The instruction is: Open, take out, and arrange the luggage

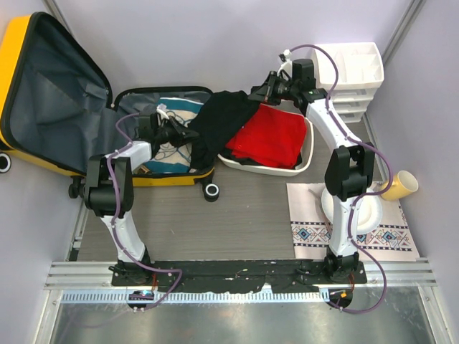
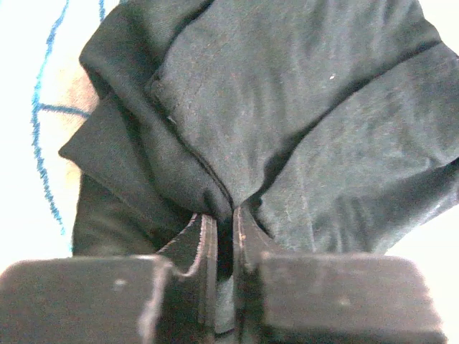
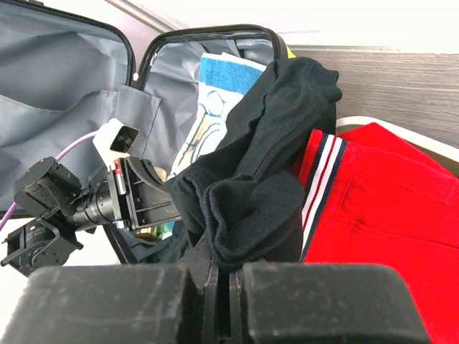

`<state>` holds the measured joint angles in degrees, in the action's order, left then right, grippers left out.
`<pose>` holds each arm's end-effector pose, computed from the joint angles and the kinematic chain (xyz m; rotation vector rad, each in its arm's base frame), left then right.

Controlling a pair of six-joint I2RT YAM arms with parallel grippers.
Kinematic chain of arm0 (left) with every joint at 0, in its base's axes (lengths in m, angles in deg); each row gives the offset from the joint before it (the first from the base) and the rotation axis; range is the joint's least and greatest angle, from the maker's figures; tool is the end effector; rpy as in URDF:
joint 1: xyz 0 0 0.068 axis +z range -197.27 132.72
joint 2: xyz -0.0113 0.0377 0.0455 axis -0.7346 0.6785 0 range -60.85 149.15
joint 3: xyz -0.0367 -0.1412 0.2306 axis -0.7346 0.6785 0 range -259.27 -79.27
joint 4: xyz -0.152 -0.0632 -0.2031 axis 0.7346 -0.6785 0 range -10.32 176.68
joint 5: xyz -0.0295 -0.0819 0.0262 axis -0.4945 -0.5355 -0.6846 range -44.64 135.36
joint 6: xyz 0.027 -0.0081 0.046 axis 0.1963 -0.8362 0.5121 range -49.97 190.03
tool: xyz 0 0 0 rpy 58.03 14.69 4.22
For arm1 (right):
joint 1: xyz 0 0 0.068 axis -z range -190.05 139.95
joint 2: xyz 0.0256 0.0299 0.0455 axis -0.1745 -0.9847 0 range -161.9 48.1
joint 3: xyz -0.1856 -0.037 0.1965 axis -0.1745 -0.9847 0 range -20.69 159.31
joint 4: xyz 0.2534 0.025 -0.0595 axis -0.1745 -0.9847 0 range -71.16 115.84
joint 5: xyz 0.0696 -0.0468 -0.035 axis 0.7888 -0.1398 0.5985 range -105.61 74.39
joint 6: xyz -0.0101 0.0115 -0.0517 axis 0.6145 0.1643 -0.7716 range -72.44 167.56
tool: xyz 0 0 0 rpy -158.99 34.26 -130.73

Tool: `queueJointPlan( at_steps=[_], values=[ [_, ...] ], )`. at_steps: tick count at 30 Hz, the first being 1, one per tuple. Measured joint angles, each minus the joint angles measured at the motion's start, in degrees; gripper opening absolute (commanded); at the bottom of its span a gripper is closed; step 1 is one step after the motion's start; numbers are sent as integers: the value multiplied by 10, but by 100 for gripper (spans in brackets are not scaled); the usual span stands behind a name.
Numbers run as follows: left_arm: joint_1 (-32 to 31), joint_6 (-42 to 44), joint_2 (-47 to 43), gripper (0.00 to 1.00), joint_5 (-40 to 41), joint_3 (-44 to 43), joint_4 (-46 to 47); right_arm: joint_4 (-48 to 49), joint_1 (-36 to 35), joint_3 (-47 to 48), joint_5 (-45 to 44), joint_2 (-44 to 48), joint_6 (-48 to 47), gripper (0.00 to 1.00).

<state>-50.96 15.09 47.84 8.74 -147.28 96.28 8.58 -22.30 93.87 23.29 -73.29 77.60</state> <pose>0.4152 -0.0481 0.1964 -0.5869 2.1850 -1.2567 0.4846 0.1281 0.3278 -0.1448 2.0697 1.1390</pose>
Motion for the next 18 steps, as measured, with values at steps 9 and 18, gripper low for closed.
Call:
queueJointPlan(
  at_steps=[9, 18],
  values=[
    [-9, 50, -13, 0, 4, -70, -59, 10, 2, 10, 2, 0, 14, 1],
    [-55, 179, -42, 0, 17, -186, -158, 21, 9, 0, 3, 24, 12, 1]
  ],
)
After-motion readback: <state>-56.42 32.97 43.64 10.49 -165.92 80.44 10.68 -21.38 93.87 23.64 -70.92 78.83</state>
